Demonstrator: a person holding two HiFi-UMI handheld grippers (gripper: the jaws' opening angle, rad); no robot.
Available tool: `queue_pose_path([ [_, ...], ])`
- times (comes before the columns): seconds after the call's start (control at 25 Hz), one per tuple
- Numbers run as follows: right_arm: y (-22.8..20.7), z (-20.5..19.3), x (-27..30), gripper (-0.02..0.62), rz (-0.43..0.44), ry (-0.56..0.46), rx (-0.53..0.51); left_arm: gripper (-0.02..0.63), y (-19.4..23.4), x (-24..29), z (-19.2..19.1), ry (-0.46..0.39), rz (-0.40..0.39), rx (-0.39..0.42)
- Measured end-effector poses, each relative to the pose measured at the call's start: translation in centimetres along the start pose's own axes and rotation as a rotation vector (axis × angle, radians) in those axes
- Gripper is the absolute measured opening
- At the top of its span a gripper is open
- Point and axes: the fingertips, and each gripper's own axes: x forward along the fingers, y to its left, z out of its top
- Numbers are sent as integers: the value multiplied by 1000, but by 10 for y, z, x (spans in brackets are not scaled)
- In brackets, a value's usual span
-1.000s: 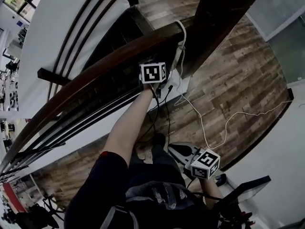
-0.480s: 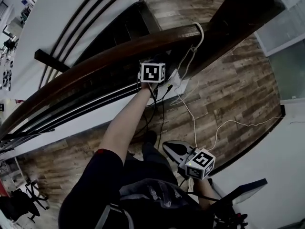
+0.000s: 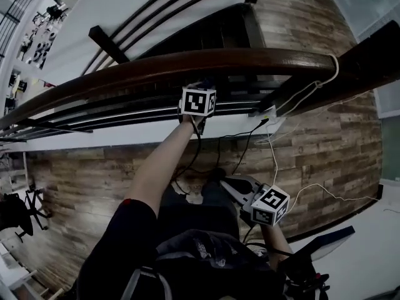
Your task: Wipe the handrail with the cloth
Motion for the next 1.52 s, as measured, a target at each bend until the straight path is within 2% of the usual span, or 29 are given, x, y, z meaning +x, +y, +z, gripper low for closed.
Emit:
queue_pose_path([
  [0.12,16,2,44,5,13,49,-63,95,69,-38,-11,-19,46,-38],
  [0.28,66,3,120,5,17,76,-104,95,168,-101,-35,-39,60,-74],
  [0.4,108,-1,193,5,-3,55,-75,95,241,-145,-42,-70,63,-86],
  [0.52,151,-14,263,5,24,58,-20,95,306,-181,-54,-74,74,-106],
  [0.72,217,-21,324,5,92,139,-50,95,415,-242,-79,-66,102,-142],
  [0.84,220,-15,341,5,81,155,-86,95,475,-266,-82,-24,130,-150],
  [1.04,220,-17,373,5,109,232,-161,95,594,-330,-108,-41,295,-248],
  [1.16,227,-24,387,5,112,283,-153,95,648,-363,-122,-53,369,-289],
  [1.28,234,-35,406,5,124,319,-151,95,695,-396,-137,-64,417,-322],
  [1.52,256,-52,444,5,119,374,-172,95,759,-444,-155,-121,449,-328],
])
